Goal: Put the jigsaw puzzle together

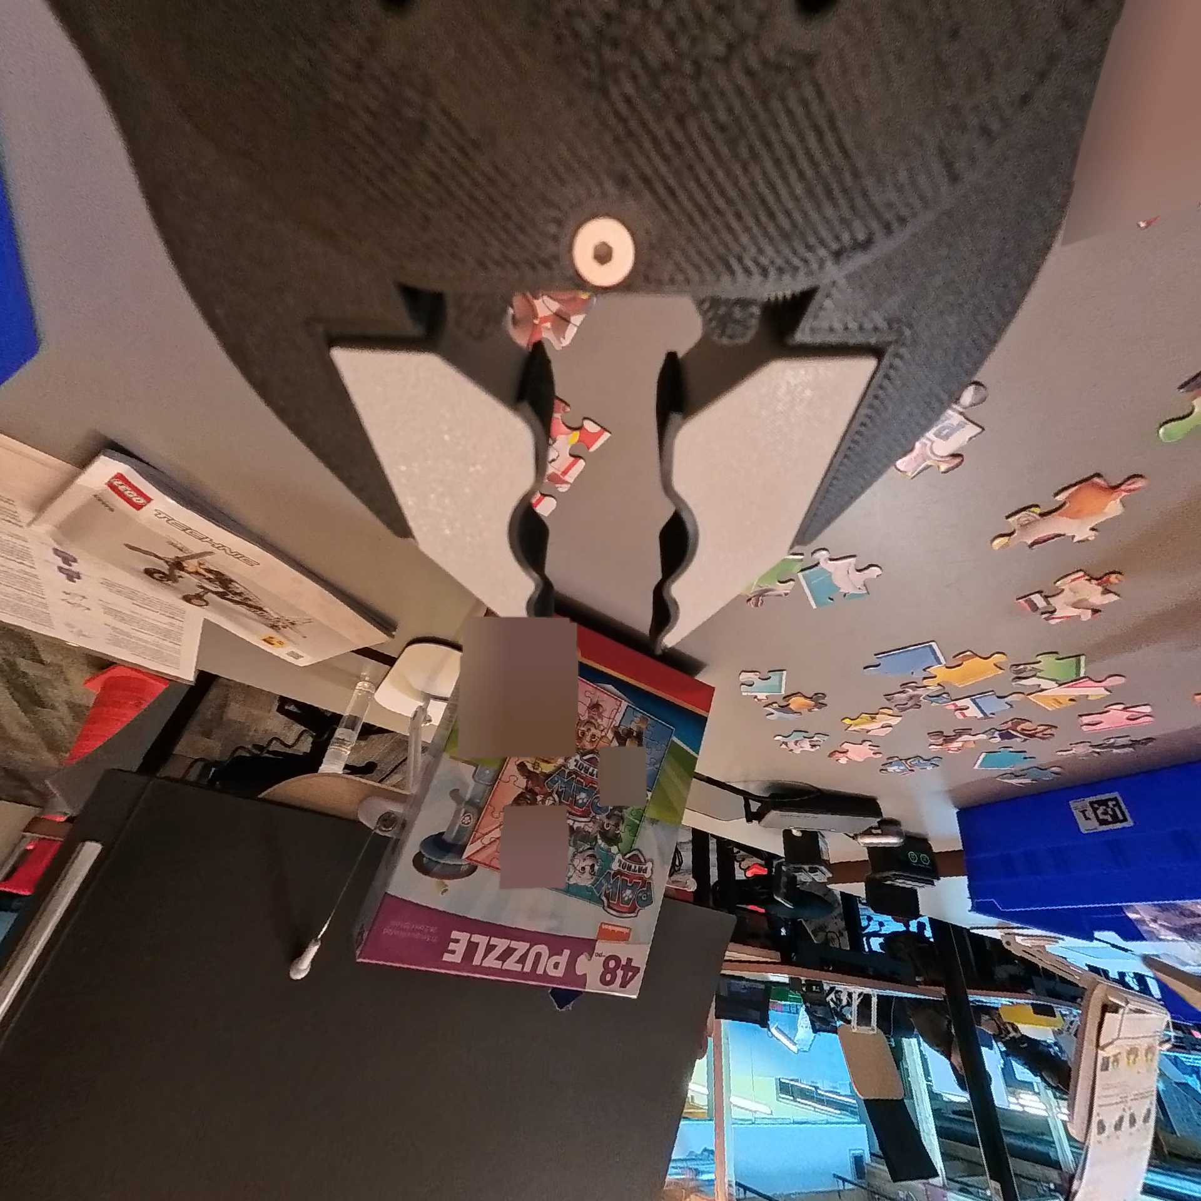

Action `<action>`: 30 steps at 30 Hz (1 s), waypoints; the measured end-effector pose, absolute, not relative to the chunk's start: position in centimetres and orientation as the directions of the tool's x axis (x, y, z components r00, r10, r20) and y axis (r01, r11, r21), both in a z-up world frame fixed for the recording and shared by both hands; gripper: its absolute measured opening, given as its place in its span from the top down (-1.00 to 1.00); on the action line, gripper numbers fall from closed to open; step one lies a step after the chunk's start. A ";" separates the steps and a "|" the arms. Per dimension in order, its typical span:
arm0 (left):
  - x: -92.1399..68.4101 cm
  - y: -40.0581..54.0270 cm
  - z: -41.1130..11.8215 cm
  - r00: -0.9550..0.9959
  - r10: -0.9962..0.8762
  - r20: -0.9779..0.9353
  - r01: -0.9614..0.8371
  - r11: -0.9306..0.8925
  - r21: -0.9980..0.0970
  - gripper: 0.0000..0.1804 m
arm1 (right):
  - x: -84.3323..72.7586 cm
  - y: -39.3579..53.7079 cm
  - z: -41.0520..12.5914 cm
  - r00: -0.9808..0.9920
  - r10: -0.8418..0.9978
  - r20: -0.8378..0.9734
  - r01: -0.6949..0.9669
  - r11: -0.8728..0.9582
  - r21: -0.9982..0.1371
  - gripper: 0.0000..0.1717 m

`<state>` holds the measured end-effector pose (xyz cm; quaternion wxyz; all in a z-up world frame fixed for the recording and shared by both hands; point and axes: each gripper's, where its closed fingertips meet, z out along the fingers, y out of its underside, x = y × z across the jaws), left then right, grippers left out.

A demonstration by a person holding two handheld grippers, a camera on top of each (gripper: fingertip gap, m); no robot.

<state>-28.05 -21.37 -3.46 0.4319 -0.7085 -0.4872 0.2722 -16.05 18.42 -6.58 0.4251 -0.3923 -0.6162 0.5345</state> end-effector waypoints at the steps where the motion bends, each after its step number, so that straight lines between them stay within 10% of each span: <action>1: -28.1 -21.9 -3.3 0.365 0.930 0.043 0.455 -0.138 -0.880 0.25 | -16.0 18.4 -6.5 -0.332 0.938 0.104 0.028 0.120 -0.992 0.67; 30: -24.1 -29.0 -2.1 0.236 0.971 0.049 0.438 -0.061 -0.897 0.23 | -16.4 15.7 -7.7 -0.407 0.905 0.122 0.054 0.157 -0.986 0.68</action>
